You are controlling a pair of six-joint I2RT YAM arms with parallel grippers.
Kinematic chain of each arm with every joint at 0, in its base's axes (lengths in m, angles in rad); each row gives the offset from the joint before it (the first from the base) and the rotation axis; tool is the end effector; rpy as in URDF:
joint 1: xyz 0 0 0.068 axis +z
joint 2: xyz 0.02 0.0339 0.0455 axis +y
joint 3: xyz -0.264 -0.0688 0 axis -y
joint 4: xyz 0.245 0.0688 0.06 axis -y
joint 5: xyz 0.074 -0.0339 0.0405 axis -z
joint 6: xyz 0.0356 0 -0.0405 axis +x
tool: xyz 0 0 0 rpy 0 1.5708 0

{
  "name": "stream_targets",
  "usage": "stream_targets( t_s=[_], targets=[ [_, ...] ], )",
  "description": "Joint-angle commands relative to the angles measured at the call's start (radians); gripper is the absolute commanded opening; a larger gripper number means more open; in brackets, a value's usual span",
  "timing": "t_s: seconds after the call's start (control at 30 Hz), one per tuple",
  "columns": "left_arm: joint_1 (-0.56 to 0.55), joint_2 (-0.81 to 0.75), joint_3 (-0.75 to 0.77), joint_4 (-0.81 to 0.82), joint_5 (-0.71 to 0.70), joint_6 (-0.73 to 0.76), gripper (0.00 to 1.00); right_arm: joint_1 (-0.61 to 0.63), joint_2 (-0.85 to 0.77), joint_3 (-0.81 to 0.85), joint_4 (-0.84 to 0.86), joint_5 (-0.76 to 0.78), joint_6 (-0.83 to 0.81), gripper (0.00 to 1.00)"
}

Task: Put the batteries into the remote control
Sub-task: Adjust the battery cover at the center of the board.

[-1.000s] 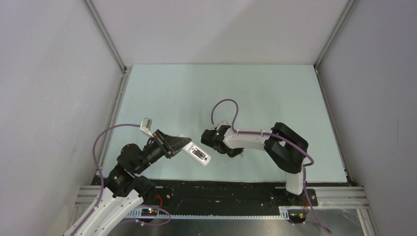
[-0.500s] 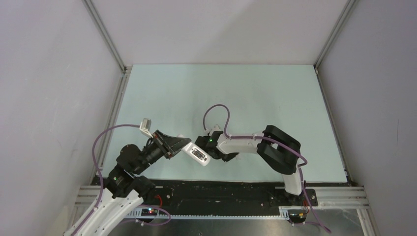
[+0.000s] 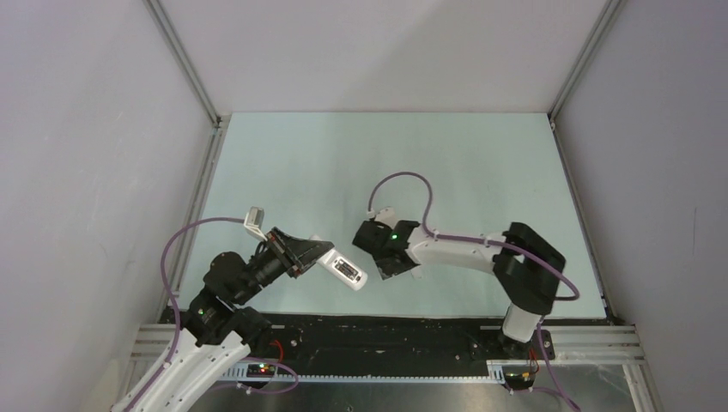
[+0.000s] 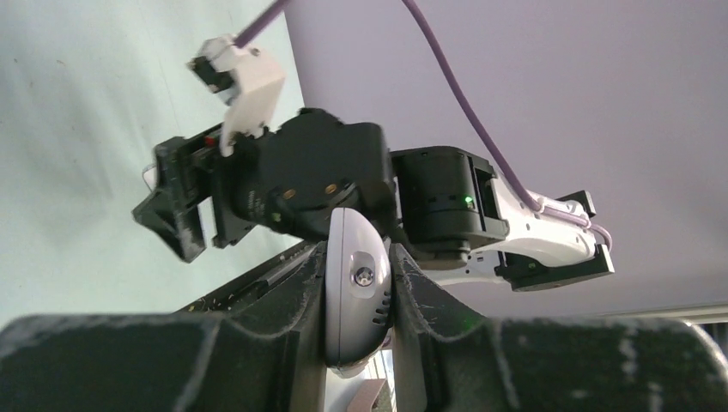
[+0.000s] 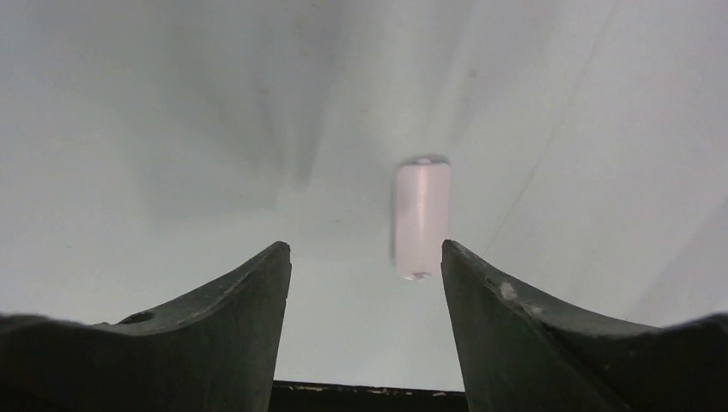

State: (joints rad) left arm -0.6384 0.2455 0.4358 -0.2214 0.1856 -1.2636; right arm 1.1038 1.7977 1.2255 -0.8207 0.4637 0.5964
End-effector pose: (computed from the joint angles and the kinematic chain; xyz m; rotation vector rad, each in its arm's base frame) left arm 0.0781 -0.0661 0.2795 -0.4109 1.8149 -1.5626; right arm 0.1657 0.2934 0.1843 -0.6153 2.5971 -0.2369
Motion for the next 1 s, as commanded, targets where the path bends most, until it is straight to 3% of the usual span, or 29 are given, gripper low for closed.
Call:
stream_targets(
  t_s=[0.0, 0.33, 0.77, 0.97],
  targets=[
    [0.001, -0.005, 0.017, 0.030, -0.009, 0.013, 0.01, -0.060, -0.137, -0.122, 0.119, -0.126, 0.016, 0.71],
    [0.001, 0.012, 0.021, 0.030, -0.005, 0.019, 0.01, -0.138, -0.254, -0.283, 0.200, -0.214, 0.005, 0.75],
    [0.002, 0.018, 0.027, 0.029, -0.006, 0.019, 0.01, -0.179, -0.231, -0.360, 0.279, -0.270, -0.006, 0.53],
    [0.000, 0.015, 0.018, 0.029, -0.008, 0.015, 0.01, -0.182, -0.219, -0.363, 0.272, -0.268, -0.006, 0.50]
  ],
)
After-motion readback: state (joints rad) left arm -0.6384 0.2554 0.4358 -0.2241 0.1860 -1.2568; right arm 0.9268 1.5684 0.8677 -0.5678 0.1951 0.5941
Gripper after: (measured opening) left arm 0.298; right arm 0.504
